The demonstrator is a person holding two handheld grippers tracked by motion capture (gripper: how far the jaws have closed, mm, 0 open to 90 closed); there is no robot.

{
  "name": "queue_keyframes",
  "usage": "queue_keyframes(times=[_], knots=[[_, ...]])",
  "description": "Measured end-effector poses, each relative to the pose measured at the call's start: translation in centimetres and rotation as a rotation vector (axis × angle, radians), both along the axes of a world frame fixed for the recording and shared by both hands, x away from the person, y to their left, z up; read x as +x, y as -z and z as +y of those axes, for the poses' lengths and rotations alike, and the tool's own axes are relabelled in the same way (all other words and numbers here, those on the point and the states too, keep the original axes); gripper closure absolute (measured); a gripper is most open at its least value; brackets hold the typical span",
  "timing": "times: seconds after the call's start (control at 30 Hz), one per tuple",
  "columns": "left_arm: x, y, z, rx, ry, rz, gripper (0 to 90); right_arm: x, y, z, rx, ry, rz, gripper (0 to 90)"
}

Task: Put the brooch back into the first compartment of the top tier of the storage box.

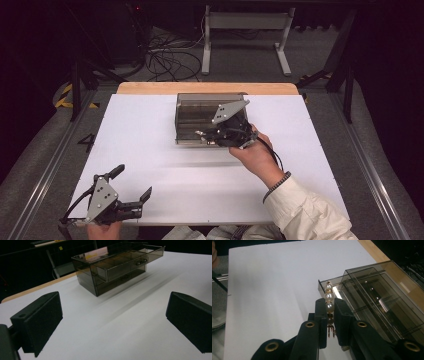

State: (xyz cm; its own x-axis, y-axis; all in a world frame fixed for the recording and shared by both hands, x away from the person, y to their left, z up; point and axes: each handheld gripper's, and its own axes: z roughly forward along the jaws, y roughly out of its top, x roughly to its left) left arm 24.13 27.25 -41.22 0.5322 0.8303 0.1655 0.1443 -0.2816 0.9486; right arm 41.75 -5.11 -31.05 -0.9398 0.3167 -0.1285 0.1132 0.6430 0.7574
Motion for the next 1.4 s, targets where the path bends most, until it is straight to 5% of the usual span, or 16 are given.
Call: queue_keyframes(times=[0.6, 1.4], knots=[[0.1, 0.0, 0.1, -0.002, 0.0, 0.002, 1.4, 2.9, 0.9, 2.2, -0.019, 0.069, -0.004, 81.9], [0.1, 0.0, 0.1, -0.002, 0.004, 0.002, 1.4, 5.5, 2.9, 4.9, -0.012, 0.085, 0.001, 81.8]])
